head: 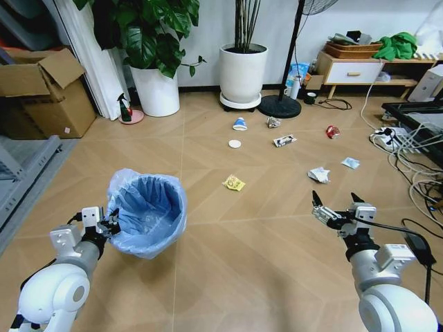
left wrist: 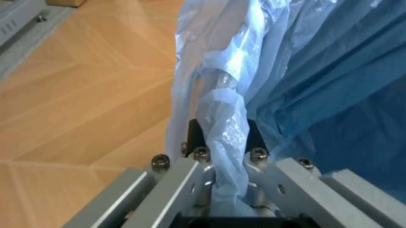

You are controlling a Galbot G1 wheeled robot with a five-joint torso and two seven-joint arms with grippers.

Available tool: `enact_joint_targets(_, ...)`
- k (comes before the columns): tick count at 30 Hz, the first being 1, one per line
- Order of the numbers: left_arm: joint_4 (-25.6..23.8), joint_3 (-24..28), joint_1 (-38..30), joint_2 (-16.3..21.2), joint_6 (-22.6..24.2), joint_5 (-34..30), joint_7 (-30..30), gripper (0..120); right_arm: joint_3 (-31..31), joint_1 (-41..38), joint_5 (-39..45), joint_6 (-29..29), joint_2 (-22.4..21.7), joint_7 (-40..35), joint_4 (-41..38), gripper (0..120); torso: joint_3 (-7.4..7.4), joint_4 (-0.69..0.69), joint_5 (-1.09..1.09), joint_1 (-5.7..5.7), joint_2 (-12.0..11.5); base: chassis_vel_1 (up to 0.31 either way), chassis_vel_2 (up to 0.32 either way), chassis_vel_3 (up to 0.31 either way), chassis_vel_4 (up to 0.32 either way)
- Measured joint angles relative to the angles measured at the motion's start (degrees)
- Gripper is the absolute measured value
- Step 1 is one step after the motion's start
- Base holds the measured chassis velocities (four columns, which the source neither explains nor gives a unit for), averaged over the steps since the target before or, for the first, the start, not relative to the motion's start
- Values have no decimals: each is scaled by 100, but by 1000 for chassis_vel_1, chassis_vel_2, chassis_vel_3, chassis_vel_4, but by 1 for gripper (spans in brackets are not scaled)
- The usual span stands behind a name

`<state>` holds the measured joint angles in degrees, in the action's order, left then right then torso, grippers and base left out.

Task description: Pick up the trash bin and place the garbage on the floor into it.

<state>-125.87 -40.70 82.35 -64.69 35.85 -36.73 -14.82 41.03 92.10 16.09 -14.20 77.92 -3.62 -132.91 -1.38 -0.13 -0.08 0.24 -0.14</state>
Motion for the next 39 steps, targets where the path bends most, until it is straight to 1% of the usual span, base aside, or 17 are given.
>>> enact_joint_targets(2, -3, 14, 6, 2, -4, 25, 2, 0, -16, 12, -21, 10, 17, 7, 10, 100, 1, 0, 6, -1, 0, -231, 230, 211, -227)
enact_joint_targets(5, -7, 26, 11, 3, -5, 36, 3, 0, -22, 17, -41, 17, 27, 12, 20, 100, 0, 0, 0, 0, 0, -231, 243, 223, -201)
enact_joint_targets(7, -30, 29, 11, 6, -9, 48, 6, 0, -27, 16, -57, 27, 32, 20, 40, 100, 1, 0, 5, -1, 0, -198, 192, 225, -210)
enact_joint_targets(10, -39, 31, 15, 7, -9, 48, 9, 0, -27, 11, -62, 32, 34, 21, 52, 100, 0, 0, 0, -1, 0, -211, 197, 234, -198)
enact_joint_targets(11, -52, 30, 21, 11, -9, 48, 10, 0, -30, 5, -67, 39, 40, 22, 65, 100, 1, 0, 6, -1, 0, -261, 236, 237, -229)
enact_joint_targets(13, -58, 30, 28, 11, -11, 48, 11, 0, -35, 2, -79, 49, 53, 24, 77, 100, 0, 0, 2, -1, 0, -240, 229, 231, -225)
enact_joint_targets(16, -65, 28, 31, 15, -13, 48, 12, 0, -40, -1, -105, 62, 69, 32, 91, 100, 1, 1, 4, -1, 0, -225, 220, 228, -216)
enact_joint_targets(17, -65, 31, 30, 16, -12, 48, 14, 0, -41, -2, -109, 67, 74, 34, 102, 100, 0, 0, 1, -1, 0, -249, 220, 230, -238)
enact_joint_targets(21, -66, 41, 18, 19, -15, 50, 14, 0, -43, -15, -120, 74, 81, 34, 122, 100, 1, 0, 5, -1, 0, -244, 240, 233, -246)
enact_joint_targets(22, -65, 48, 15, 19, -16, 51, 15, 0, -43, -17, -124, 75, 83, 34, 128, 100, 1, 0, 0, -1, 0, -232, 238, 246, -254)
enact_joint_targets(24, -55, 59, 6, 19, -17, 53, 17, 0, -45, -25, -132, 79, 86, 35, 143, 100, 1, 1, 6, -1, 0, -238, 228, 229, -231)
enact_joint_targets(27, -37, 72, 1, 19, -18, 59, 20, 0, -46, -34, -139, 83, 94, 36, 158, 100, 1, 0, 0, -1, 0, -237, 214, 220, -229)
enact_joint_targets(29, -30, 73, -3, 21, -19, 61, 23, 0, -51, -40, -154, 92, 107, 40, 176, 100, 1, 0, 5, -1, 0, -252, 229, 221, -222)
enact_joint_targets(36, 2, 81, -16, 19, -25, 65, 28, 0, -65, -39, -205, 115, 128, 57, 208, 100, 1, 0, 2, -2, 0, -223, 224, 225, -238)
enact_joint_targets(37, 6, 86, -18, 17, -27, 68, 30, 0, -69, -39, -214, 118, 131, 60, 212, 100, 2, 0, 6, -2, 0, -261, 233, 253, -251)
enact_joint_targets(39, 11, 90, -20, 15, -28, 70, 30, 0, -70, -38, -217, 120, 132, 61, 215, 100, 1, 0, 2, -1, 0, -244, 266, 253, -251)
